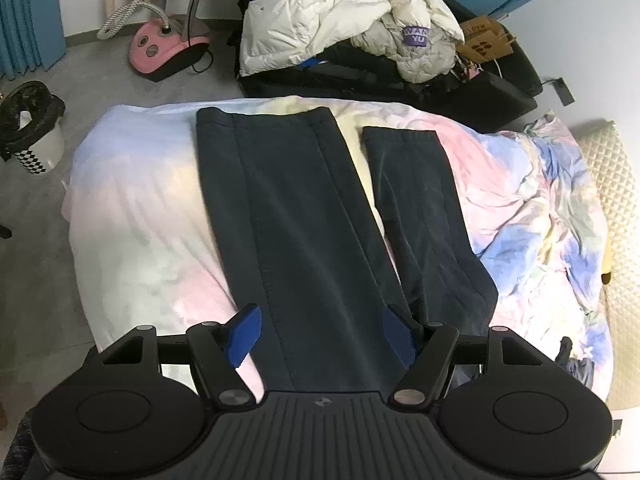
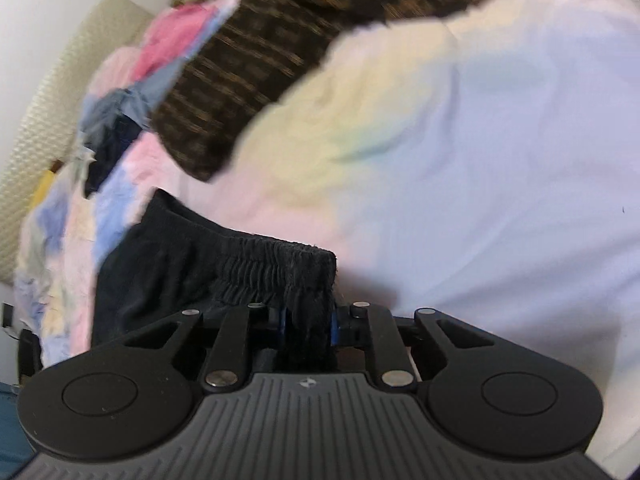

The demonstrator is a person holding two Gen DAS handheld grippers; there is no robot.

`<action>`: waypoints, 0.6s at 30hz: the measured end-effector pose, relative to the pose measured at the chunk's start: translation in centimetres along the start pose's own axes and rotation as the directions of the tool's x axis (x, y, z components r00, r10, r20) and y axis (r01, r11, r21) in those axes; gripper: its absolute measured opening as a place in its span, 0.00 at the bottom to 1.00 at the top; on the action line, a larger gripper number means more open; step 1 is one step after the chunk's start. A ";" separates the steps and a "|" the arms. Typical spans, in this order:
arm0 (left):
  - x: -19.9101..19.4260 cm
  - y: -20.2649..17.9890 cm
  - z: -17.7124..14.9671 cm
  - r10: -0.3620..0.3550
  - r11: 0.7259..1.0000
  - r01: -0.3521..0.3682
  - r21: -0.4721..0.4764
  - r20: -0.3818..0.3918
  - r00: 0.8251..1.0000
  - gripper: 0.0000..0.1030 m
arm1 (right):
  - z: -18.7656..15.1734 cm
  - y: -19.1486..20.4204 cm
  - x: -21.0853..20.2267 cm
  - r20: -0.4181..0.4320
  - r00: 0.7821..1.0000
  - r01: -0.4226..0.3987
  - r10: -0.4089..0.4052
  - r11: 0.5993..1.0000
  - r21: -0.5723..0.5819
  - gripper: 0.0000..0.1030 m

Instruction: Fold clothes

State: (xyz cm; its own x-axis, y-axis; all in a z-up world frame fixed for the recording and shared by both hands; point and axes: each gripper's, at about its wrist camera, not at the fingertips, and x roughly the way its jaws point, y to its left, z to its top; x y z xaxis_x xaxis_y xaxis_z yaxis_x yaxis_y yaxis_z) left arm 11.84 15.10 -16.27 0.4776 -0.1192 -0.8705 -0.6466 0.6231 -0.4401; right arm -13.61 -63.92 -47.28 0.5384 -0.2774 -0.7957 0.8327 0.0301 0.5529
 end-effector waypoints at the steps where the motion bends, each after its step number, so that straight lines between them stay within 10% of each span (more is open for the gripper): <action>1: 0.1 0.0 0.1 0.000 1.000 0.000 -0.001 -0.002 1.000 0.68 | 0.0 -0.3 0.5 -0.009 1.000 0.009 -0.009 1.000 -0.005 0.19; 18: 8.1 1.2 8.2 -0.068 0.994 0.062 -0.092 -0.067 0.995 0.75 | -3.4 3.8 -3.0 -0.043 0.983 0.157 -0.180 0.931 -0.330 0.41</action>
State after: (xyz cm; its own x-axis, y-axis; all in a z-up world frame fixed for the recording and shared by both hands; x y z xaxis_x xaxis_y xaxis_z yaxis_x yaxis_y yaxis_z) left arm 19.84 21.17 -22.07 0.4794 -0.2132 -0.8513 -0.6680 0.5405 -0.5115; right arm -11.59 -59.75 -43.61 0.3844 -0.2368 -0.8923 0.9022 0.3014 0.3086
